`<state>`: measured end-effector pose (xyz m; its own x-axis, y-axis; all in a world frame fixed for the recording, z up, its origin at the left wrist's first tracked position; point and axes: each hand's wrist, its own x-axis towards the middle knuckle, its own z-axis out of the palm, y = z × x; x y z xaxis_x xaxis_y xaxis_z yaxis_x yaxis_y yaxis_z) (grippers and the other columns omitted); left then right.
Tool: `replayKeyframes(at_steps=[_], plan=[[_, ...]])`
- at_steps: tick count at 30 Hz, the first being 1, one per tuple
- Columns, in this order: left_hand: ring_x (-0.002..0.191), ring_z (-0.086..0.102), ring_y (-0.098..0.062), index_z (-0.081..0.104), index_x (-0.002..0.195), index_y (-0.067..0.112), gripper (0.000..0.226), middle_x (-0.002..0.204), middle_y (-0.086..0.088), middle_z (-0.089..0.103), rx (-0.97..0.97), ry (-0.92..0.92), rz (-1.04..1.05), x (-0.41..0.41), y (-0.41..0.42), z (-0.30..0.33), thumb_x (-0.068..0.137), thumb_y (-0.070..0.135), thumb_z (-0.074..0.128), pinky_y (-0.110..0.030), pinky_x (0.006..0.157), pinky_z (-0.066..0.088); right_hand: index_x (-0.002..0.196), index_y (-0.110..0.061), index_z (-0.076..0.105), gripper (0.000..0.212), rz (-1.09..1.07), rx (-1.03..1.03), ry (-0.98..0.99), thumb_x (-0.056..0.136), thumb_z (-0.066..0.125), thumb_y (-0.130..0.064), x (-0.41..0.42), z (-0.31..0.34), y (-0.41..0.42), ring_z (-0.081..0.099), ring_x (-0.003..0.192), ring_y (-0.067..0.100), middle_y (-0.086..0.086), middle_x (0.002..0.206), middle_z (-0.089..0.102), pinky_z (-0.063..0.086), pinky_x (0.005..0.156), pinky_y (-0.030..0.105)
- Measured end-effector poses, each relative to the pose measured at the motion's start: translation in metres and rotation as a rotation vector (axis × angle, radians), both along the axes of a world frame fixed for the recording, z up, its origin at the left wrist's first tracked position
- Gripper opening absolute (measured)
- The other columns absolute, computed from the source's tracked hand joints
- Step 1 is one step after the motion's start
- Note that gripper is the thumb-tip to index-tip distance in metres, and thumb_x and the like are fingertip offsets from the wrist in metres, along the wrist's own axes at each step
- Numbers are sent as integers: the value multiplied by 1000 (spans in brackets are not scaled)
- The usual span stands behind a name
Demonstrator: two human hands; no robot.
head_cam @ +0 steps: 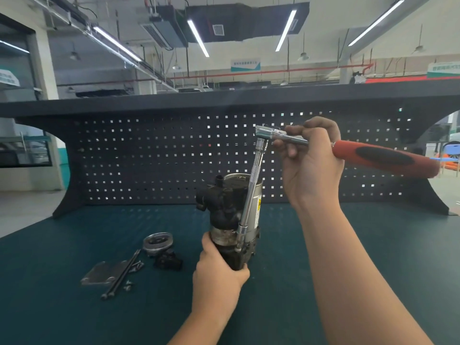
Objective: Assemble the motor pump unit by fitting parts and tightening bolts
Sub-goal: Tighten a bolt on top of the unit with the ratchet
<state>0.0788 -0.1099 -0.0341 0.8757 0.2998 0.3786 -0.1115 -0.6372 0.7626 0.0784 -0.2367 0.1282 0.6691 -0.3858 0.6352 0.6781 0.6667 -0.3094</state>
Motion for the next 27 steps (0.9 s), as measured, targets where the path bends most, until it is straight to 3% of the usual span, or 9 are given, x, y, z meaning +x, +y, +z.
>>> replayKeyframes(at_steps=[10, 18, 20, 22, 24, 25, 27], plan=[[109, 58, -20, 10, 148, 18, 97, 123, -1, 54, 7, 81, 160, -39, -26, 2, 77, 36, 73, -28, 92, 42, 75, -10, 46, 22, -13, 64, 1, 83, 33, 7, -15, 7, -8, 32, 39, 16, 8, 59, 57, 45, 49, 27], [111, 59, -21, -1, 150, 24, 112, 132, 0, 51, -58, 89, 124, -53, -21, 4, 73, 43, 78, -29, 92, 43, 75, -9, 46, 22, 21, 39, -40, 82, 33, 7, -27, 6, -3, 31, 40, 16, 9, 59, 57, 47, 51, 28], [118, 55, -24, -6, 151, 26, 121, 139, -2, 46, -102, 99, 55, -54, -15, 5, 69, 42, 82, -30, 97, 43, 75, -9, 46, 23, 41, 49, -38, 83, 32, 8, -27, 6, -2, 31, 39, 15, 8, 58, 57, 47, 51, 27], [135, 39, -27, -15, 150, 27, 133, 152, -6, 30, -164, 98, -39, -58, -9, 6, 64, 44, 85, -39, 113, 32, 75, -9, 46, 23, 55, 56, -37, 83, 32, 8, -26, 6, -2, 31, 38, 15, 8, 58, 57, 47, 50, 28], [147, 15, -24, -23, 148, 31, 136, 161, -3, 4, -139, 53, -100, -68, 0, 12, 59, 71, 72, -49, 120, 10, 75, -9, 46, 24, 59, 59, -37, 83, 32, 9, -26, 6, -1, 32, 38, 15, 9, 58, 57, 48, 50, 28], [149, 6, -20, -23, 146, 35, 128, 161, 2, -5, -76, -28, -104, -72, 7, 17, 56, 88, 52, -49, 121, 3, 75, -9, 46, 24, 61, 62, -34, 83, 32, 9, -26, 6, 0, 31, 38, 16, 10, 58, 57, 47, 50, 28], [148, 0, -10, -10, 144, 39, 97, 156, 14, -4, 30, -307, -147, -71, 26, 34, 69, 92, 22, -42, 122, 3, 75, -9, 46, 24, 76, 76, -20, 84, 31, 8, -26, 6, 0, 31, 38, 15, 10, 59, 56, 47, 50, 28]])
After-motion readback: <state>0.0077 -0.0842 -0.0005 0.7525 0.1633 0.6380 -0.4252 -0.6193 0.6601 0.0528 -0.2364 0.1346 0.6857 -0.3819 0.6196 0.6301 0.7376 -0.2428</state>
